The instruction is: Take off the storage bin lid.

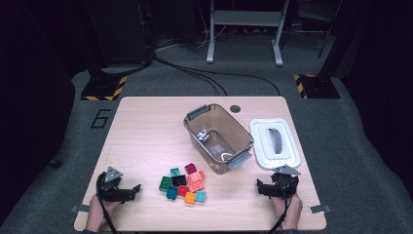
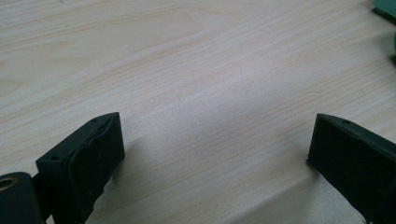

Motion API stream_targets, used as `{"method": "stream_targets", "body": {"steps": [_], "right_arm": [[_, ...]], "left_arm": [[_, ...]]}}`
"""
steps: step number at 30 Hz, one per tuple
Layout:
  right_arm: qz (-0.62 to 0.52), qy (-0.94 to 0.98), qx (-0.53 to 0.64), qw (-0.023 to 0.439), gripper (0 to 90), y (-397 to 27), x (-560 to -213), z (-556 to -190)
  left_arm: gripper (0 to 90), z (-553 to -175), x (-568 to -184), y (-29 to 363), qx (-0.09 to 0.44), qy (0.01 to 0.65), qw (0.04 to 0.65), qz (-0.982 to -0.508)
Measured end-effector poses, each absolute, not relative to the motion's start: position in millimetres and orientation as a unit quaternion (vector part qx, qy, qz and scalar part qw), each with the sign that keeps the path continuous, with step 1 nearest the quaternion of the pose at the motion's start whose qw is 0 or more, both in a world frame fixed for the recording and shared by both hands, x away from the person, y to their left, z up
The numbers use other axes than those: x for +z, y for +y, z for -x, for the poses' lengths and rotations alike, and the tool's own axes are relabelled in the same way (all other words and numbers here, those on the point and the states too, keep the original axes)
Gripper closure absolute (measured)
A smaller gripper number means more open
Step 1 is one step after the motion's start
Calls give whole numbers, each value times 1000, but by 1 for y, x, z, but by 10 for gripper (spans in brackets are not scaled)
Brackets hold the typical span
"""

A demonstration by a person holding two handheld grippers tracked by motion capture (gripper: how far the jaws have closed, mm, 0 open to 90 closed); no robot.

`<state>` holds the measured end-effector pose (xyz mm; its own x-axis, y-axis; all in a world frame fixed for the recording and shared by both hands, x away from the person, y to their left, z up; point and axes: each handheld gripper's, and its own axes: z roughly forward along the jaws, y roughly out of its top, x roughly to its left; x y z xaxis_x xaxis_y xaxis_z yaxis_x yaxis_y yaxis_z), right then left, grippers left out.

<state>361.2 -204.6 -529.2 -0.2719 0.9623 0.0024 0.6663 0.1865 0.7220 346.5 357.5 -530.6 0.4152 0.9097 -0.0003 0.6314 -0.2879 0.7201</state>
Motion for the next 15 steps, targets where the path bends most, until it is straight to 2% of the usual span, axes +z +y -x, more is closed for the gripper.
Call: {"method": "stream_targets", "body": {"steps": [15], "right_arm": [[-555,733,313,237,12,-204,-529,-361]], "left_arm": [[32,-344,-528,350,200,489,335,-780]]}}
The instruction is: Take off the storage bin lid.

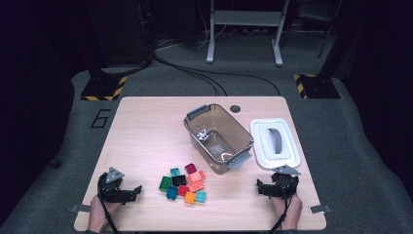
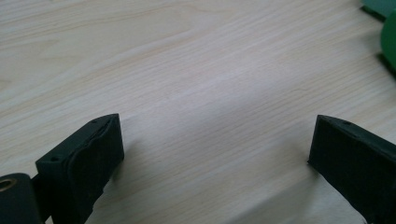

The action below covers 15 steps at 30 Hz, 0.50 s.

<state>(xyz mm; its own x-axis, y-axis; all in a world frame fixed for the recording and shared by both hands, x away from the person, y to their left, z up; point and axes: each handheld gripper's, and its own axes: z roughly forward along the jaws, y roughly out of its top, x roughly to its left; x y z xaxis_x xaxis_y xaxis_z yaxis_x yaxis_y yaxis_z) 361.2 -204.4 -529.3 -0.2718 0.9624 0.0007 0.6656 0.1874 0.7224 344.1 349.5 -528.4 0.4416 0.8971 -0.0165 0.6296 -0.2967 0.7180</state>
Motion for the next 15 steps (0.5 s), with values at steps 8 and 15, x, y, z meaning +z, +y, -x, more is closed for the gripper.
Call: {"method": "stream_targets", "body": {"steps": [8,15], "right_arm": [[-556,733,313,237,12,-204,-529,-361],[-556,733,313,237,12,-204,-529,-361]], "left_arm": [[32,-346,-520,329,189,467,354,-788],[36,-347,-508,310,179,447,369,-795]]}}
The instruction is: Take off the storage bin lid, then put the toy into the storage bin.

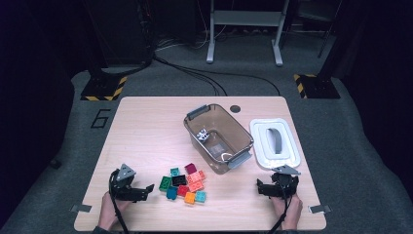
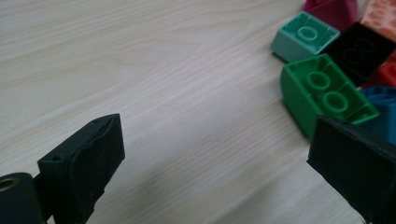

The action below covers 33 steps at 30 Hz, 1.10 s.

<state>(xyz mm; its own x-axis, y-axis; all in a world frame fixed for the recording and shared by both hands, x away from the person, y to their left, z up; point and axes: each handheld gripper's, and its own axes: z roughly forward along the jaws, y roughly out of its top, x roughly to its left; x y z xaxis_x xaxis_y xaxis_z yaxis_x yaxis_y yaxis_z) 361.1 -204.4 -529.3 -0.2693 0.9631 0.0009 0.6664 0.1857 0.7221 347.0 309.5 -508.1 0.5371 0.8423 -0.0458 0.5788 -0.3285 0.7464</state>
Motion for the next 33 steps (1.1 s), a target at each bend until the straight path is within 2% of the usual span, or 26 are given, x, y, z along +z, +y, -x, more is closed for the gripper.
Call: {"method": "stream_targets", "body": {"steps": [10,18,25,27,33], "right_arm": [[-556,733,313,237,12,-204,-529,-361],[-556,732,313,237,12,-204,-529,-361],[-556,732,313,238,12,-204,-529,-361],[-556,732,314,238,12,-204,-529,-361],[-556,732,314,238,13,-204,-529,-361]], "left_arm": [[41,-353,-506,275,170,431,366,-807],[74,-363,-509,259,168,454,364,-796],[158,-367,-513,258,166,446,344,-810],[228,-366,-514,260,162,448,340,-811],[322,-360,-516,269,169,448,337,-810]]}}
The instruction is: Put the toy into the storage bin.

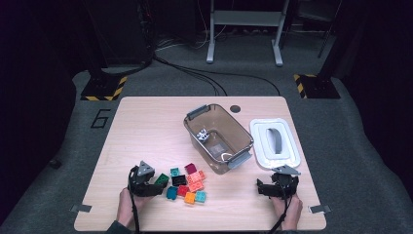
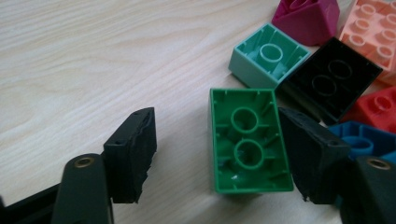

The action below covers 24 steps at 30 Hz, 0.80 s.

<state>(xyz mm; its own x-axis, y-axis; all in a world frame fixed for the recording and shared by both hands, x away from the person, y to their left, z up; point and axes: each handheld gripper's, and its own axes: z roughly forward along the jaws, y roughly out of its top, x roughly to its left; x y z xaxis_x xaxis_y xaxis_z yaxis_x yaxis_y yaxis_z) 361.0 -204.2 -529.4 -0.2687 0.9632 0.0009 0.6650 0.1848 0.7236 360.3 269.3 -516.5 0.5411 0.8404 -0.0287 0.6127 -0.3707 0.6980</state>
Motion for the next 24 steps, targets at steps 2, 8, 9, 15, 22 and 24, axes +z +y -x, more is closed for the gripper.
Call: {"method": "stream_targets", "body": {"steps": [2,8,9,15,22,24], "right_arm": [[-556,732,313,238,13,-204,-529,-361],[-556,732,313,237,13,-204,-529,-361],[-556,732,313,238,13,-204,-529,-361],[-556,732,314,238,13,-204,-529,-361],[-556,732,314,238,13,-204,-529,-361],[-556,732,314,238,13,-204,-529,-361]], "left_arm": [[355,-357,-518,272,171,449,337,-810],[476,-348,-521,277,185,447,347,-804],[517,-347,-520,279,182,445,345,-806],[586,-348,-516,282,188,440,349,-806],[588,-352,-506,285,186,435,357,-806],[589,-353,-502,287,185,433,357,-806]]}}
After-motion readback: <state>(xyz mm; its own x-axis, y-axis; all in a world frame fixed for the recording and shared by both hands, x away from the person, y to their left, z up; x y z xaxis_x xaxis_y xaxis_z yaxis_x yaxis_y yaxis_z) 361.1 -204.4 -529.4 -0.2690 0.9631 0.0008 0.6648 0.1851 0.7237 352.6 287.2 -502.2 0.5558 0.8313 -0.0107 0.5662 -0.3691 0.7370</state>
